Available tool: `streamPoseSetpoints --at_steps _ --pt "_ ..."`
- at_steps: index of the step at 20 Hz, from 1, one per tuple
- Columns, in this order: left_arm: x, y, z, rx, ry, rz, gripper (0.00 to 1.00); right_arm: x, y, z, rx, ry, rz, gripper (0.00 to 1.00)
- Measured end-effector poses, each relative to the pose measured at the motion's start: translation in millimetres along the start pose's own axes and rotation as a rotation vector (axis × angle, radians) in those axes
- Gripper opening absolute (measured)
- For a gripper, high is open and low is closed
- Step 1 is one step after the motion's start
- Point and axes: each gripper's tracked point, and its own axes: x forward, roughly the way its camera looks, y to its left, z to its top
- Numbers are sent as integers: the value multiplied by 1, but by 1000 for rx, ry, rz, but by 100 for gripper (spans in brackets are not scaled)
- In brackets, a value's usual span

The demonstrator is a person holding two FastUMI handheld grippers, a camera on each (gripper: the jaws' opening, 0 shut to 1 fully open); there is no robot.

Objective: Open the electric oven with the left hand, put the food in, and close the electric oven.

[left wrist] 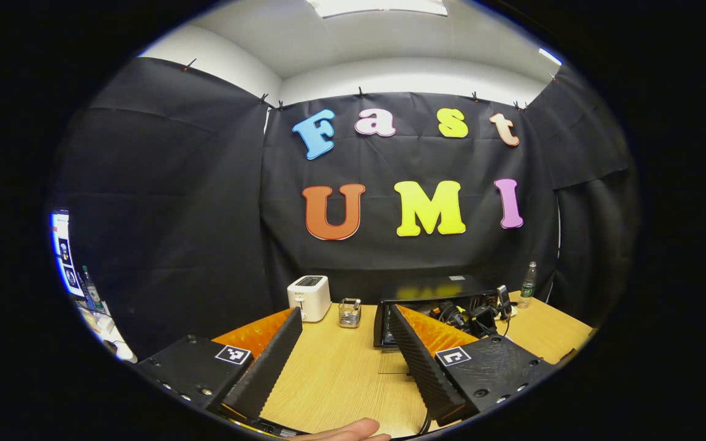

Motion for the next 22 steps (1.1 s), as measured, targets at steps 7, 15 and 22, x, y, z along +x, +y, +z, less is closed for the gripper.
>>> streamPoseSetpoints --at_steps 7,15,22 --pt "-5 4 -5 -41 7 22 94 -10 -2 4 -170 8 -20 84" --pt "-7 1 -31 -37 76 23 94 -51 -14 -15 -323 158 -31 98" --pt "6 -14 -63 -79 140 -21 94 -120 3 -3 -447 202 36 99"
